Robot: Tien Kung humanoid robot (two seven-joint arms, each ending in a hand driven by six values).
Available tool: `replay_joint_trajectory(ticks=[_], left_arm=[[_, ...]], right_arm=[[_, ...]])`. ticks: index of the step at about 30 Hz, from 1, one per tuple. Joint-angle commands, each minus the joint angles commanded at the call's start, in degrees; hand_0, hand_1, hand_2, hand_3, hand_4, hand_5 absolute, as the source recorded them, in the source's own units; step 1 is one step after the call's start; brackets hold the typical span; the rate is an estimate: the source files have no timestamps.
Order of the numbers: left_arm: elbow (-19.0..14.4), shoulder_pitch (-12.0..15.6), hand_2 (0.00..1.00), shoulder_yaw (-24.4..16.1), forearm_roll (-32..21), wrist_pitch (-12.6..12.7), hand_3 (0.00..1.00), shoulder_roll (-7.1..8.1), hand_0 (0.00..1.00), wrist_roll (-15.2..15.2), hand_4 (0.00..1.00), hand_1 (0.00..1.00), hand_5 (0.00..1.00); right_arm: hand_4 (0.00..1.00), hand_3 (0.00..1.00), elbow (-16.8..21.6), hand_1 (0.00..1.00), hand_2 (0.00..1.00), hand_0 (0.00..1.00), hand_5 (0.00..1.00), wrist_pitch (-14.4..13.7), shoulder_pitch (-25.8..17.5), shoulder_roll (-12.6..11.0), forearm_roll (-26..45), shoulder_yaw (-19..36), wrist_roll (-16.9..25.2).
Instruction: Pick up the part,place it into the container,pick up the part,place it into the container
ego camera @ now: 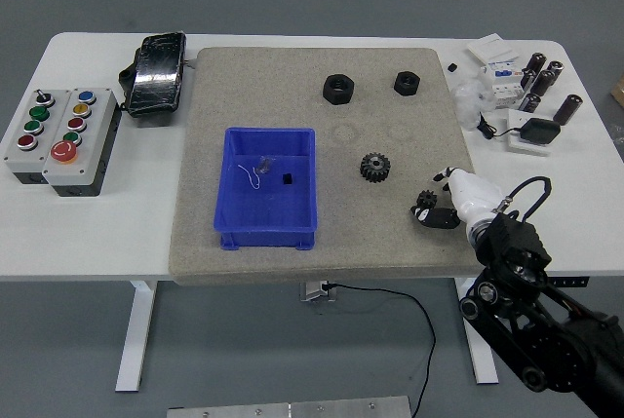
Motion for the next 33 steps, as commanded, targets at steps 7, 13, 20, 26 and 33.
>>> replay_joint_trajectory(ticks=[7, 13, 20, 26, 33], left_arm=[[0.0, 0.0, 0.53, 0.1, -0.1, 0.0, 0.606, 0.1, 0.63, 0.0, 0.66, 0.552, 0.372], [0.0, 0.0, 0.53, 0.2, -0.2, 0.0, 0.606, 0.1, 0.63, -0.1, 0.66, 0.552, 0.372], [0.0, 0.0, 0.53, 1.0, -1.0, 0.0, 0.606, 0.04, 0.63, -0.4, 0.66, 0.553, 0.372], [0.0, -0.1, 0.531, 1.7, -1.6, 0.0, 0.607, 0.1, 0.63, -0.6, 0.661, 0.553, 0.373], [0.0, -0.1, 0.531, 1.8, -1.8, 0.0, 0.607, 0.09, 0.63, -0.6, 0.659, 0.552, 0.374]], right_arm=[[0.605, 0.685, -0.1, 0.598, 0.603, 0.43, 0.243, -1.2, 0.1, -0.1, 0.4, -0.9, 0.0], [0.486, 0.675, -0.3, 0.595, 0.543, 0.407, 0.025, -3.0, 0.2, -0.2, 0.9, -1.7, 0.0], [0.5, 0.648, -0.6, 0.594, 0.506, 0.396, 0.003, -4.6, 0.3, -0.1, 1.0, -2.9, 0.0], [0.499, 0.636, -0.8, 0.593, 0.492, 0.398, 0.006, -6.3, 0.7, 0.0, 0.9, -4.0, 0.0], [0.491, 0.634, 0.0, 0.595, 0.488, 0.389, 0.006, -8.3, 1.4, -0.1, 0.4, -4.6, 0.0]])
